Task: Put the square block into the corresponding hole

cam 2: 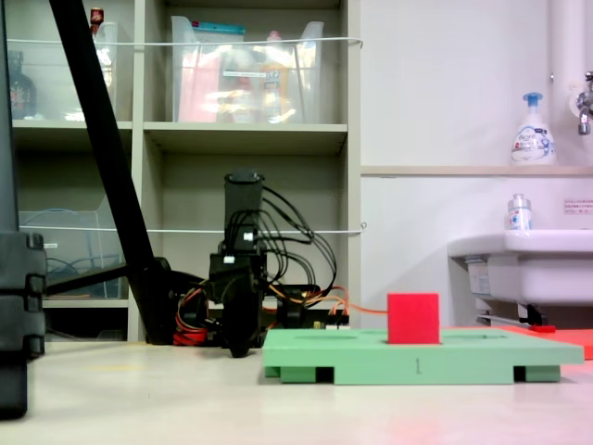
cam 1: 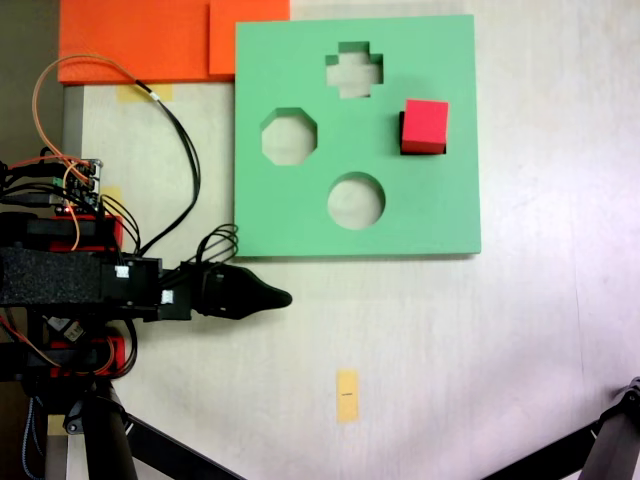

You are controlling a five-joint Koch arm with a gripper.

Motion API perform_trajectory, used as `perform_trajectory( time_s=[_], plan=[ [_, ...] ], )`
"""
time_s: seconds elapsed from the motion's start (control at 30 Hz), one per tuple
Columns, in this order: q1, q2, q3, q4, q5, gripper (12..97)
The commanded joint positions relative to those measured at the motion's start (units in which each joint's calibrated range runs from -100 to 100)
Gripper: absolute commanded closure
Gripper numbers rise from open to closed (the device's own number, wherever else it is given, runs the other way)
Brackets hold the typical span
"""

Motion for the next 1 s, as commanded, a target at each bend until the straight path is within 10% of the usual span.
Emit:
perform_trajectory(
  time_s=[0.0,0.97],
  plan=[
    [-0.2,-0.4,-1.4,3.8,-0.7,56.8],
    [0.1,-0.4,-1.4,-7.4,-1.7,60.0]
  ],
)
